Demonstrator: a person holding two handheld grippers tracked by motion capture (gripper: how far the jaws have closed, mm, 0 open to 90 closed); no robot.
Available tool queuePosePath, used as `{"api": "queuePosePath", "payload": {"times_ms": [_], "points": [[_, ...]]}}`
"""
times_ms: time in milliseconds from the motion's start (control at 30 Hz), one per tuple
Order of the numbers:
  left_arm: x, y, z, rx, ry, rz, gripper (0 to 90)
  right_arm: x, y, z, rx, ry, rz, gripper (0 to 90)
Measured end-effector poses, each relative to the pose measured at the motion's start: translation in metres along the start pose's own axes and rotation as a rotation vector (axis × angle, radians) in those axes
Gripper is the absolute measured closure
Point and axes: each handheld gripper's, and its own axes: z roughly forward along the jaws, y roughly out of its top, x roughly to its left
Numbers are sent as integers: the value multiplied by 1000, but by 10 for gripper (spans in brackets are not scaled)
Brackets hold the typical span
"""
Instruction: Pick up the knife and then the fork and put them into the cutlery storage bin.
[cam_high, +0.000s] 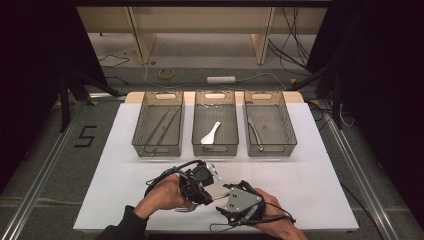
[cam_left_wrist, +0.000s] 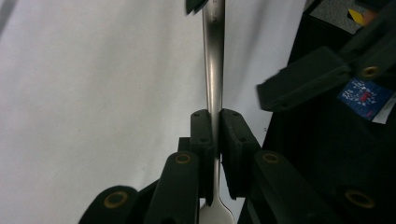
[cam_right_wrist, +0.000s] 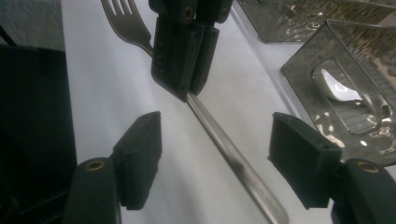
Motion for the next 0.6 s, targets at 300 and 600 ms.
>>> {"api": "queuePosePath", "payload": {"times_ms": [300,600], "points": [[-5,6,2,8,-18,14,833,8,1,4,36,-38,-138,548],[-10,9,3,9,-29,26,833,13,1,7,52,-42,-185,672]]}}
